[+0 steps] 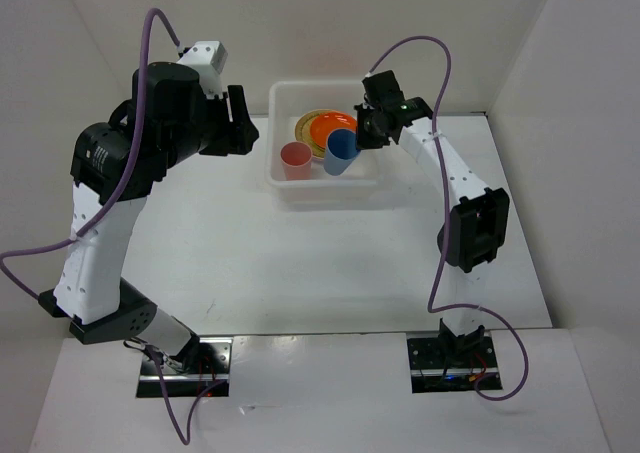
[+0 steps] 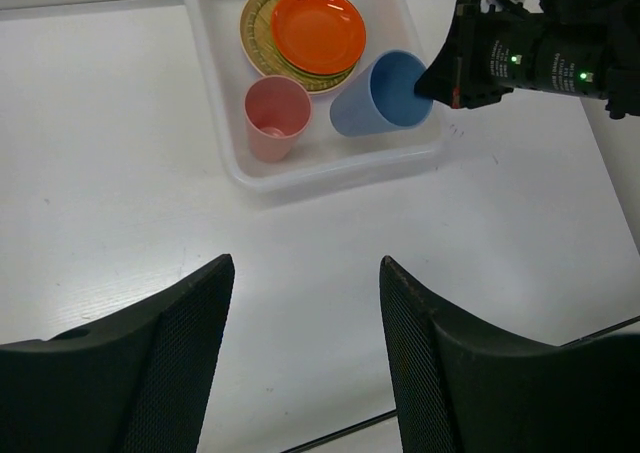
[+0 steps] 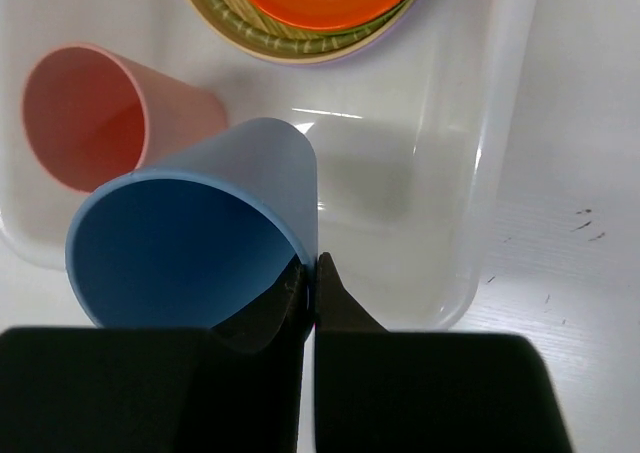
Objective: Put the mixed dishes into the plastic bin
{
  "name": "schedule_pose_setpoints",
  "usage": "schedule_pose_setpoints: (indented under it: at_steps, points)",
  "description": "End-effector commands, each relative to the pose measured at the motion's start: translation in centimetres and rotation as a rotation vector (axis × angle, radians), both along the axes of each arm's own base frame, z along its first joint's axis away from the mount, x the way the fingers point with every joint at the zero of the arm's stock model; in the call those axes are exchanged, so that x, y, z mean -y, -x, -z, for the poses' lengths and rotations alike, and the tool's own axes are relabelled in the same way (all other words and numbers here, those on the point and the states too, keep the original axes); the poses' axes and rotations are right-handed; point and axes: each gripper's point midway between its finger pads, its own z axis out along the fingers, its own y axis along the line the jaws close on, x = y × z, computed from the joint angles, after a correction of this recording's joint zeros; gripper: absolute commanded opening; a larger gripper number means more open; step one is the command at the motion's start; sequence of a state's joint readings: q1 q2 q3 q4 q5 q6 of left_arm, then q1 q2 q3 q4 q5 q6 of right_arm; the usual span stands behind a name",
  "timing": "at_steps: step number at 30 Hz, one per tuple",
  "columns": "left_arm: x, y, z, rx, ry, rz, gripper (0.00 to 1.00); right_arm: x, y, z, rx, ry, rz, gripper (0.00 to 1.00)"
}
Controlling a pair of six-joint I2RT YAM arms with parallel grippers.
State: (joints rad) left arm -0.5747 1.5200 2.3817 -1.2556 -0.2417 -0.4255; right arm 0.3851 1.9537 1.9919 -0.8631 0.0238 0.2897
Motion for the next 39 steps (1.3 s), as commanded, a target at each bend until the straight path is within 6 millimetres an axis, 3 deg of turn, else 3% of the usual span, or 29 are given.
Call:
schedule_pose_setpoints:
  at_steps: [1, 6, 9, 14, 19, 22, 25, 27, 29, 30, 32, 33, 35, 36, 37, 38, 39]
  points:
    - [-0.3, 0.4, -1.9, 0.066, 0.047, -0.007, 0.68, -0.5, -1.8, -0.7, 0.056, -0.003, -0.002, 0.0]
    - [-0.4, 0.2, -1.5, 0.062, 0.03, -0.012, 0.68, -0.6, -2.4, 2.6, -0.002, 0.029, 0.003, 0.0]
    - [-0.7, 0.6, -1.8, 0.073, 0.038, -0.012, 0.68, -0.4, -2.4, 3.6, -0.023, 0.044, 0.009, 0.0]
    - [0.2, 1.0, -1.6, 0.073, 0.064, 0.037, 0.7, -0.4, -2.5, 6.5, -0.088, 0.071, 0.008, 0.03]
    - [0.5, 0.8, -1.3, 0.071, 0.067, 0.046, 0.7, -0.5, -2.7, 6.6, -0.088, 0.071, 0.008, 0.21]
    - [0.4, 0.9, -0.9, 0.063, 0.062, 0.046, 0.7, -0.6, -2.8, 6.3, -0.08, 0.068, 0.008, 0.24]
    - [0.4, 1.0, -1.0, 0.07, 0.066, 0.046, 0.7, -0.5, -2.7, 4.7, -0.058, 0.059, 0.009, 0.36]
    - [0.5, 0.8, -0.8, 0.067, 0.064, 0.046, 0.7, -0.5, -2.6, 3.0, -0.031, 0.048, 0.009, 0.57]
    - [0.3, 1.1, -1.0, 0.083, 0.074, 0.046, 0.71, -0.4, -2.3, 0.0, 0.023, 0.045, 0.017, 0.75]
    - [0.6, 0.7, -0.1, 0.063, 0.062, 0.046, 0.71, -0.3, -2.4, -1.3, 0.049, 0.033, 0.034, 0.79]
    - [0.4, 0.9, 0.0, 0.071, 0.067, 0.046, 0.71, 0.1, -1.7, -4.3, 0.11, 0.028, 0.063, 0.85]
    - [0.6, 0.6, 0.3, 0.072, 0.056, 0.05, 0.71, -0.3, -1.4, -5.7, 0.145, 0.008, 0.067, 0.95]
    - [0.4, 0.3, 1.4, 0.062, 0.049, 0.041, 0.73, 0.0, -0.6, -7.1, 0.179, 0.004, 0.097, 1.0]
    - [0.6, 0.0, 2.0, 0.053, 0.044, 0.041, 0.73, 0.1, 0.9, -9.7, 0.236, -0.019, 0.103, 1.0]
    - [0.7, -0.2, 2.6, 0.044, 0.038, 0.041, 0.73, 0.1, 1.2, -11.2, 0.286, -0.029, 0.114, 1.0]
    - [0.8, -0.2, 3.3, 0.033, 0.032, 0.041, 0.73, 0.4, 2.2, -10.7, 0.284, -0.022, 0.135, 1.0]
    - [1.0, -0.2, 3.9, 0.017, 0.029, 0.053, 0.73, 1.3, 3.8, -13.7, 0.353, -0.052, 0.166, 1.0]
